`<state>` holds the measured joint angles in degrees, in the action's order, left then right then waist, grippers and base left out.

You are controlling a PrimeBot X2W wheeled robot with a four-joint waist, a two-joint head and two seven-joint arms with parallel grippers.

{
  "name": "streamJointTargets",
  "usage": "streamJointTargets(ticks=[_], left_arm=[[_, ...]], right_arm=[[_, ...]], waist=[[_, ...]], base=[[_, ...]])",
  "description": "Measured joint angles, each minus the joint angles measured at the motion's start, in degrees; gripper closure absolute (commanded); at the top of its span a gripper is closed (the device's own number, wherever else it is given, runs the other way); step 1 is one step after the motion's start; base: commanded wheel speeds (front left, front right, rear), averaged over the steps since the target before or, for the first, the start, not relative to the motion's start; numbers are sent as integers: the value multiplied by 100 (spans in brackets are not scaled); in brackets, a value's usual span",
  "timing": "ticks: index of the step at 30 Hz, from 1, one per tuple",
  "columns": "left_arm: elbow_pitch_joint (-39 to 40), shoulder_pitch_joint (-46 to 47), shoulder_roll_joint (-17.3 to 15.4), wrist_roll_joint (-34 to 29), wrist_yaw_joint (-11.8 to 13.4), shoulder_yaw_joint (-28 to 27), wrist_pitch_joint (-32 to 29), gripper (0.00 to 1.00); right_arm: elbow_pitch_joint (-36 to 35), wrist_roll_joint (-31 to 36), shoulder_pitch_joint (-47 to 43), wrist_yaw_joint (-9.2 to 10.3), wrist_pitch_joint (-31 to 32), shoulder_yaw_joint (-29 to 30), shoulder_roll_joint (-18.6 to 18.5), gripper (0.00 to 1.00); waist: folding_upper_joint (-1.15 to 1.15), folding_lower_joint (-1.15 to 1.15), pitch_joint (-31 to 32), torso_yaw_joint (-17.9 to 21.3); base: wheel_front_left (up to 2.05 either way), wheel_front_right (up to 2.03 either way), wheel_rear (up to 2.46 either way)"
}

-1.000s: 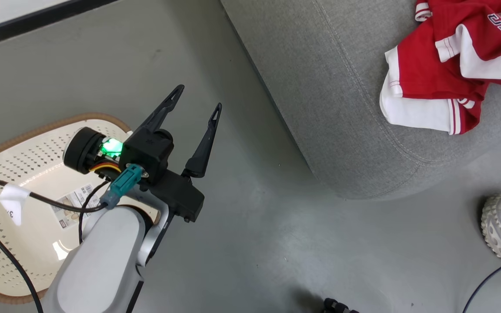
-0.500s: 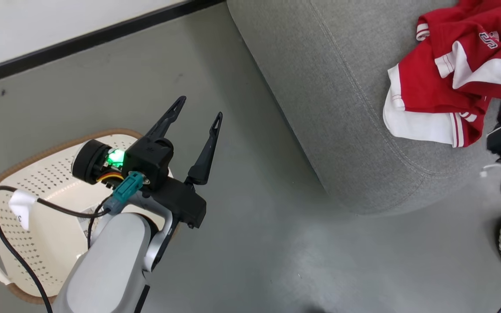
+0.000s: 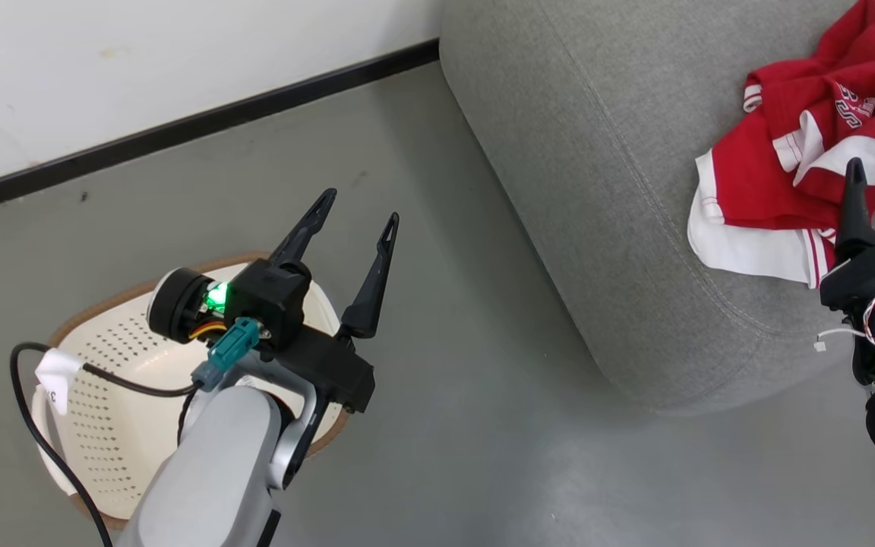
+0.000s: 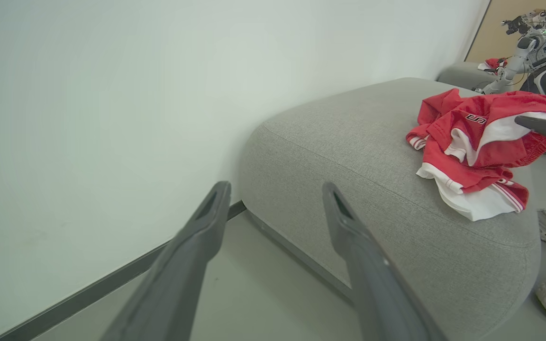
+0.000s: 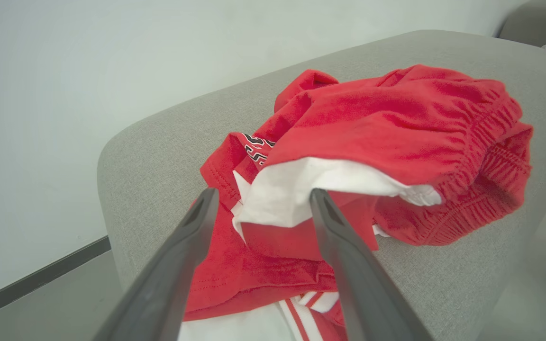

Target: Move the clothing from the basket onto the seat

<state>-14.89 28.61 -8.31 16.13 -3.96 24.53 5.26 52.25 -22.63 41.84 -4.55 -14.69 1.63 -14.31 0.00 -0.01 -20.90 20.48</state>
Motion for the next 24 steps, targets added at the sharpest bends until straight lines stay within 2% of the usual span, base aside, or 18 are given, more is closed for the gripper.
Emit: streamJointTargets(ticks=[6,12,19,24], left_arm=[[-132,-103,124,56,1,7,141,0],[-94,-246,100,92,52,-32,197,0],[-86,-314,78,96,100,-60,249,0],[-214,-311,126,136,102,-78,305,0]], right_arm=[[-20,25,-216,-8,0,-46,100,0],[-5,47,-310,-8,0,-12,91,0],[-118,58,-427,-9,0,-27,154,0],[-234,102,-427,-81,0,-78,209,0]], waist=[[0,0,233,-210],[0,0,390,-386],[0,0,450,-429],[0,0,547,-446]], base=[[0,0,0],[0,0,0],[0,0,0],[0,0,0]])
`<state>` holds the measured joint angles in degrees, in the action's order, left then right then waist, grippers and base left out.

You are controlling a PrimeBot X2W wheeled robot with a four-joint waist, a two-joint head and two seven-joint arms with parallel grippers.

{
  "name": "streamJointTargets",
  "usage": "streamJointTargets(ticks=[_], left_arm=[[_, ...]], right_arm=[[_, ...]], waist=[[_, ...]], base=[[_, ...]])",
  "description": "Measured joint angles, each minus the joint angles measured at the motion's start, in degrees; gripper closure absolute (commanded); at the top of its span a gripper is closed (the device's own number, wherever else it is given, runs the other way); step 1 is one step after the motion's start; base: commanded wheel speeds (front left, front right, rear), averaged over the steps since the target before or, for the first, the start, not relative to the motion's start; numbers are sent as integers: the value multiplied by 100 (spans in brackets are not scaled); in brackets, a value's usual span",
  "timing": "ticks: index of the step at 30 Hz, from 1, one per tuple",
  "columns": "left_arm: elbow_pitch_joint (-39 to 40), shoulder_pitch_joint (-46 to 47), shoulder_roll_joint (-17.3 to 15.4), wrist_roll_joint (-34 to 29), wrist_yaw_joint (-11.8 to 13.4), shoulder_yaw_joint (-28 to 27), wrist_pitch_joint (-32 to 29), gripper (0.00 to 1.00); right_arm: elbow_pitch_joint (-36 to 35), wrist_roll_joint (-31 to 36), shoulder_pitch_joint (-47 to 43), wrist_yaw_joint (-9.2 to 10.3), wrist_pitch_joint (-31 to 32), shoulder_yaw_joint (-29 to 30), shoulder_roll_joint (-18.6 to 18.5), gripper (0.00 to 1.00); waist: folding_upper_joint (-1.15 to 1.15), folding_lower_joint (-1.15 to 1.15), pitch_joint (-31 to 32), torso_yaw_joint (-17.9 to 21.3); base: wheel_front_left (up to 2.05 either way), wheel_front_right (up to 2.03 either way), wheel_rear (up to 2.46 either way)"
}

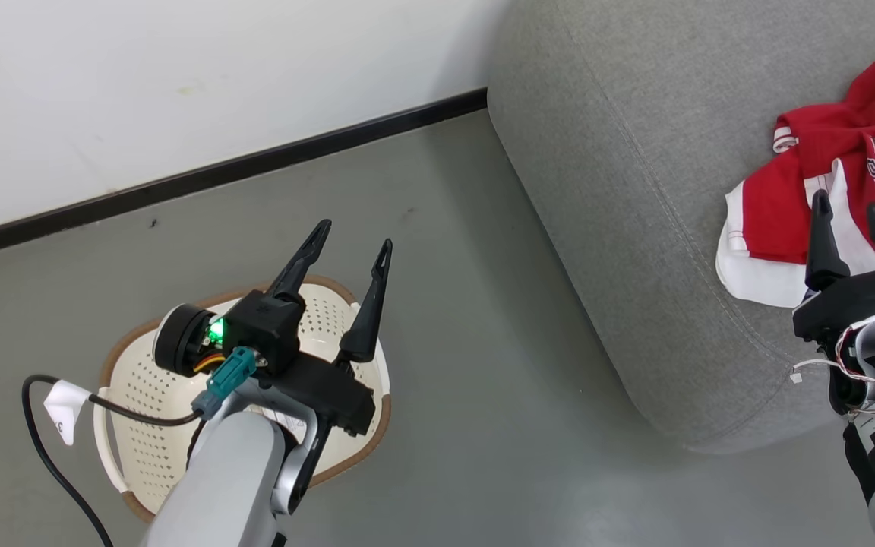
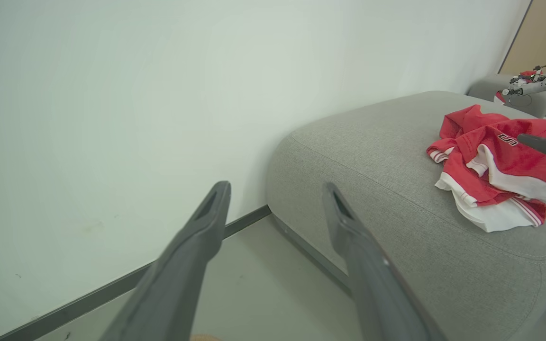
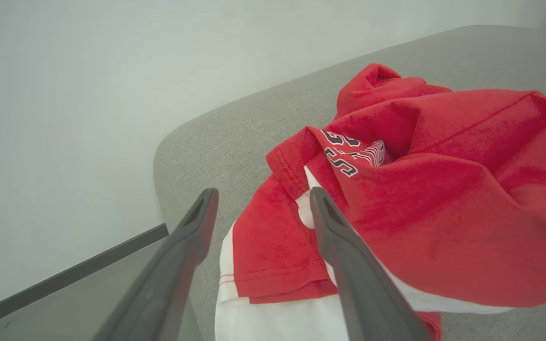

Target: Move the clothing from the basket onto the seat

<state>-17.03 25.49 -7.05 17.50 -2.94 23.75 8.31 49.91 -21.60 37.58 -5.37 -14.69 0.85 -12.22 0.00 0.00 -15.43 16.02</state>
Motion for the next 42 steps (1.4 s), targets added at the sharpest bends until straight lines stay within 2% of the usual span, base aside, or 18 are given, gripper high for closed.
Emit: streamJointTargets(ticks=[8,18,25,42], left_arm=[[-208,-7,70,49,162,-170,197,0],[-410,-313,58,116,407,-453,345,0],[-497,-614,-115,309,555,-808,443,0],[-379,-1797,-357,363,855,-1401,549,0]], right_arm=[[-332,83,-121,-70,0,-202,97,0],[-694,107,-500,-122,0,-421,235,0],[-1032,301,-737,-147,0,-761,475,0],[-1912,436,-1612,-170,0,-1311,654,0]], waist=[[0,0,198,-201],[0,0,506,-683],[0,0,791,-1005],[0,0,1364,-1351]], base=[[0,0,0],[0,0,0],[0,0,0],[0,0,0]])
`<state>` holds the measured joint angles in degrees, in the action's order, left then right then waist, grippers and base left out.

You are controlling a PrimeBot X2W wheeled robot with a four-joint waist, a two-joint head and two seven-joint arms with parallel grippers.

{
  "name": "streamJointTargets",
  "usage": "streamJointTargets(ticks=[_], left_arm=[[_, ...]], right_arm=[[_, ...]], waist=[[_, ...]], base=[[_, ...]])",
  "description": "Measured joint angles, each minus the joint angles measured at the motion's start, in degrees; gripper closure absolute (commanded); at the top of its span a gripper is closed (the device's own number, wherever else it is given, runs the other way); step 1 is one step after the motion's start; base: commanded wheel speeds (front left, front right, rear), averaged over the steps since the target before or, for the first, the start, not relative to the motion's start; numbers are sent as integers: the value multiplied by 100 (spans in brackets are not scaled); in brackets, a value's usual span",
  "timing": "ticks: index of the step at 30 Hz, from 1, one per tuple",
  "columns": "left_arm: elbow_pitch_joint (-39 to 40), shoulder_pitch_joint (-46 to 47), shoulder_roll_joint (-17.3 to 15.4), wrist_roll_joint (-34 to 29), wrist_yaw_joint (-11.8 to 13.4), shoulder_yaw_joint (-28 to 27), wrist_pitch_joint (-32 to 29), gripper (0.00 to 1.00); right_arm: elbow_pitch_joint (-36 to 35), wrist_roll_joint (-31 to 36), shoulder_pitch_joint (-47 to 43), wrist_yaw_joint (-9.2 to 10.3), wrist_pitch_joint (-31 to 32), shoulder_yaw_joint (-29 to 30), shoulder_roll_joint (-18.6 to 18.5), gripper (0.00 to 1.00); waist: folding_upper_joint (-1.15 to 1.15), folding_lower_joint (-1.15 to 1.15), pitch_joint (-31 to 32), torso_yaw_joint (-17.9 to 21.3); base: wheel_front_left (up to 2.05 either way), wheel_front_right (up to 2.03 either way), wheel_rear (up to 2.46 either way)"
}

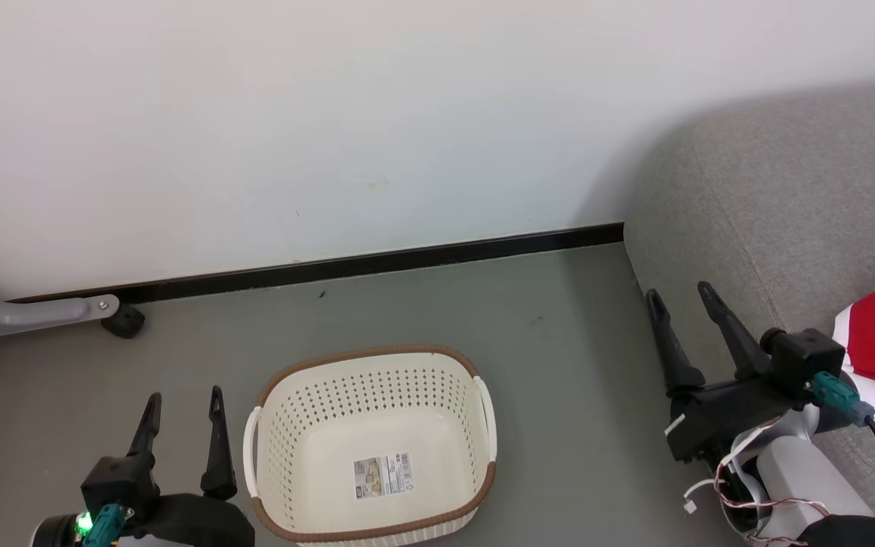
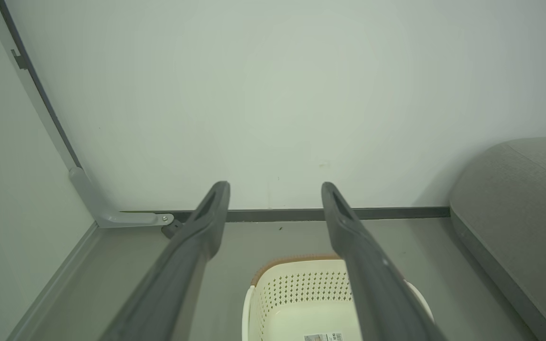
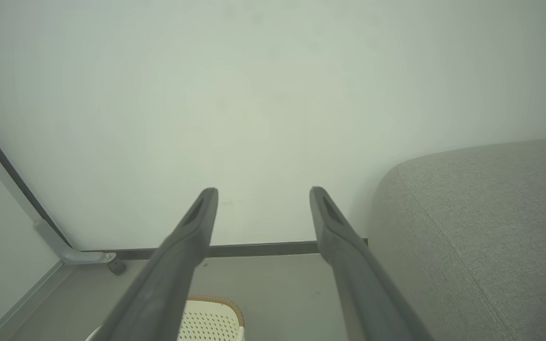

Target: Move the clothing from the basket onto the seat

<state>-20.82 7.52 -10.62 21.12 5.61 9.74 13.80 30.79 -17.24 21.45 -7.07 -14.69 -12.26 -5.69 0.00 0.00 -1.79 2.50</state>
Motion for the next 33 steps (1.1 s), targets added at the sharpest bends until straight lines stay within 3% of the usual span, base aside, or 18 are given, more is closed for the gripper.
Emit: streamJointTargets(ticks=[12,22,33], left_arm=[[285,-748,92,11,94,-294,19,0],[472,-929,166,-7,101,-430,45,0],[549,-1077,343,-63,127,-606,47,0]], right_arm=[[-586,305,-655,9,0,-286,12,0],[-759,678,-972,394,0,-304,-54,0],[-834,700,-1188,665,0,-196,-66,0]], waist=[[0,0,166,-74],[0,0,148,-66],[-1,0,201,-41]], base=[[0,0,0],[0,0,0],[0,0,0]])
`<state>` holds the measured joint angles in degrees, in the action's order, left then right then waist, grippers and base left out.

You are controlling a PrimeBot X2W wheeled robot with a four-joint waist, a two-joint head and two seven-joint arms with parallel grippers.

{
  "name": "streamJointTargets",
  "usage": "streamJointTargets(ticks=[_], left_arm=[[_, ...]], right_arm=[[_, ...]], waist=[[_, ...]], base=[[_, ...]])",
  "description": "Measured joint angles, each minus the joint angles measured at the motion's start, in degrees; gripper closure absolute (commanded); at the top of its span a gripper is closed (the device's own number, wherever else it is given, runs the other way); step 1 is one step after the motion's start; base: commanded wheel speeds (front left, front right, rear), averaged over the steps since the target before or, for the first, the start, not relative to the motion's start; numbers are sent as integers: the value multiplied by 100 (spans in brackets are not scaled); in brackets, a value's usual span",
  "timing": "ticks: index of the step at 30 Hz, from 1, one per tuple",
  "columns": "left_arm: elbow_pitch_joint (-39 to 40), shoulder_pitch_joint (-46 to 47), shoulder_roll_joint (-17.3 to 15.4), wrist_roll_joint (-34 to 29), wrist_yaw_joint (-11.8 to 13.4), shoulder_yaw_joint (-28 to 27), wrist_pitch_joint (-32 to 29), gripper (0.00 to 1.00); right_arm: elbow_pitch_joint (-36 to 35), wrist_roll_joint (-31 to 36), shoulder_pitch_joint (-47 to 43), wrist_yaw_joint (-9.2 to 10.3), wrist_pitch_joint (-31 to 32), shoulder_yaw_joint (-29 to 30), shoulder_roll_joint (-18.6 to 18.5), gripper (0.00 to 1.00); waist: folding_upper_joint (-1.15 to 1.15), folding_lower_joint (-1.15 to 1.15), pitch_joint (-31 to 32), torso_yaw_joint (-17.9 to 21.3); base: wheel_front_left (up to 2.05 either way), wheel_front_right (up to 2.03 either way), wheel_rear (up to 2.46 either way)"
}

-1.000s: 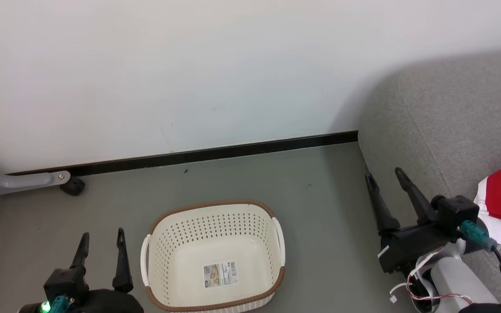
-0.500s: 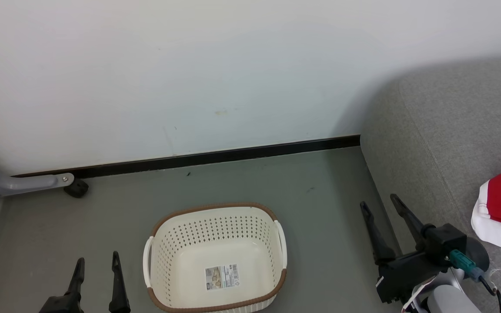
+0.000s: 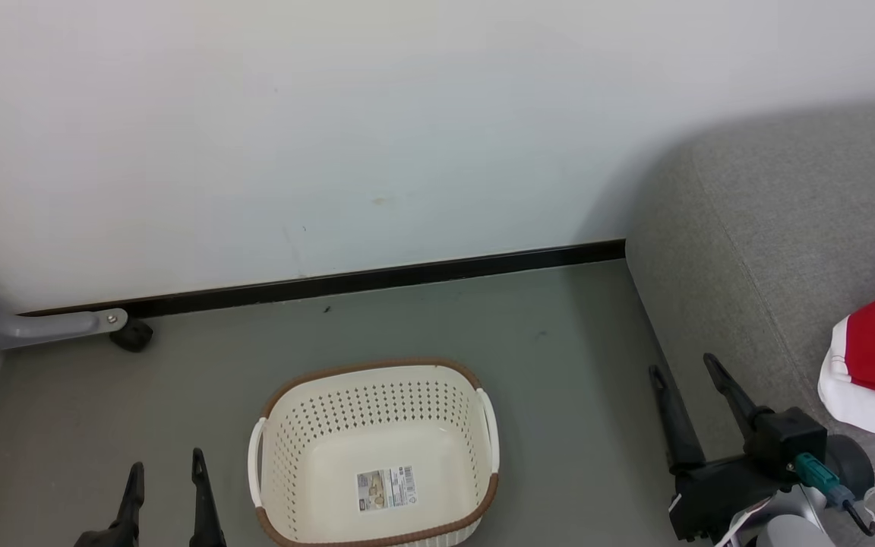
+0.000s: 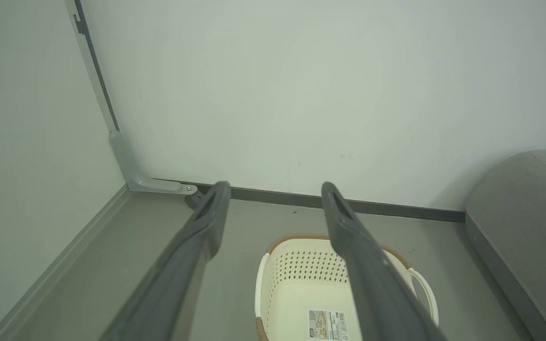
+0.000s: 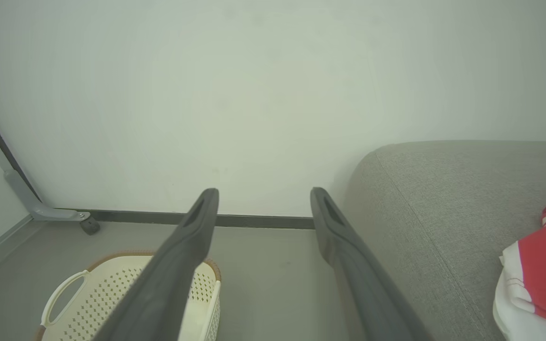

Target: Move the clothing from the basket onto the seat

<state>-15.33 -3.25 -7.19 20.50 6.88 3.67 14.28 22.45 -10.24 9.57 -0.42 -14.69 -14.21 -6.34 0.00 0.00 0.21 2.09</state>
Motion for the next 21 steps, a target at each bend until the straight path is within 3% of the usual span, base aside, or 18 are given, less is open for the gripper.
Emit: streamJointTargets(ticks=[21], left_arm=[[74,-103,101,-115,18,-136,1,0]], right_arm=[[-53,5,-86,99,0,-13,-20,0]], waist=[[0,1,45,-27]], base=[[0,0,0]])
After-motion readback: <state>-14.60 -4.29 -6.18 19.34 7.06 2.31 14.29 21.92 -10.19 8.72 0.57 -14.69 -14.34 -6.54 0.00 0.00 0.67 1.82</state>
